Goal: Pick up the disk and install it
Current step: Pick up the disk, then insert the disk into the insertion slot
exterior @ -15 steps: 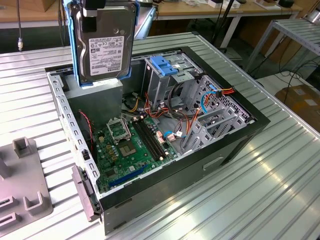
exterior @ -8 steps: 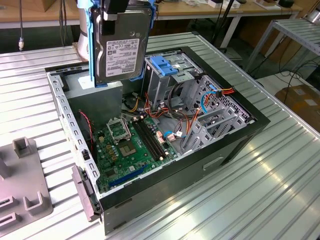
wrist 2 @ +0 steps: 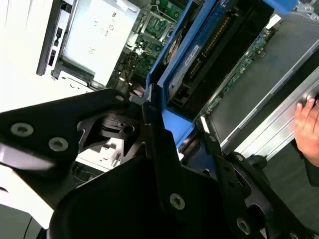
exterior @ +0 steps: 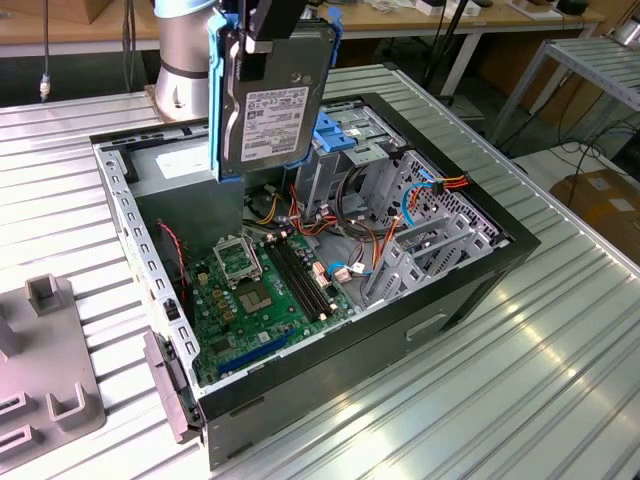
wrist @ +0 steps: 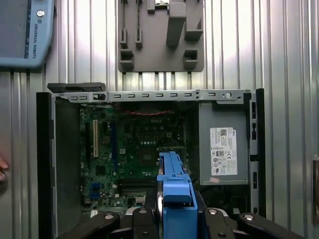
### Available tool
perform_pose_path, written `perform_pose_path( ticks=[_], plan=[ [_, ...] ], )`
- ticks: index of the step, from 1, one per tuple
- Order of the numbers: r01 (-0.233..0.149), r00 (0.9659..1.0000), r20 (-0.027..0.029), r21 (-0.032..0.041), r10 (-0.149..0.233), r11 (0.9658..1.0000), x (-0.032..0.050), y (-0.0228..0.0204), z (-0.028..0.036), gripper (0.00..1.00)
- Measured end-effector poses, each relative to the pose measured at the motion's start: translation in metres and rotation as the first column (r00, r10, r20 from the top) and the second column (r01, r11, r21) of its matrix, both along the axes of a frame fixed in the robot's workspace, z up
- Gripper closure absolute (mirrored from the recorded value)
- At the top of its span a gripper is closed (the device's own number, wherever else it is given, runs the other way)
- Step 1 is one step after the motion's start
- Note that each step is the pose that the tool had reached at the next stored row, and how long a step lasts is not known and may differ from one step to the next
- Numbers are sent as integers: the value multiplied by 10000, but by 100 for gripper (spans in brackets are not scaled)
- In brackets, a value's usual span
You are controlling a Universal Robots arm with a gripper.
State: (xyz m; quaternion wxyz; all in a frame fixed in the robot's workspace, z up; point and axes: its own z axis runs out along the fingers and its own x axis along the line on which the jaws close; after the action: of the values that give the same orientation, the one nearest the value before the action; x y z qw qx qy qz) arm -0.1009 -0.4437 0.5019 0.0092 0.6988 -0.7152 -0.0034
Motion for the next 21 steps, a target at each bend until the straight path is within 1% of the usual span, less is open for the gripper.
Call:
perform_pose_path(
  ticks=[1, 3, 4, 19, 20, 21],
  plan=[
    [0, 10000, 0, 0, 0, 10000, 47, -37, -7, 63],
    [0, 10000, 0, 0, 0, 10000, 96, -60, -12, 63],
    [0, 10000, 1, 1, 0, 10000, 133, -78, -17, 63],
    [0, 10000, 0, -2, 0, 10000, 145, -80, -17, 63],
    [0, 10000, 0, -1, 0, 10000, 145, -84, -17, 63],
    [-1, 10000, 0, -1, 1, 10000, 145, -96, -18, 63]
  ],
)
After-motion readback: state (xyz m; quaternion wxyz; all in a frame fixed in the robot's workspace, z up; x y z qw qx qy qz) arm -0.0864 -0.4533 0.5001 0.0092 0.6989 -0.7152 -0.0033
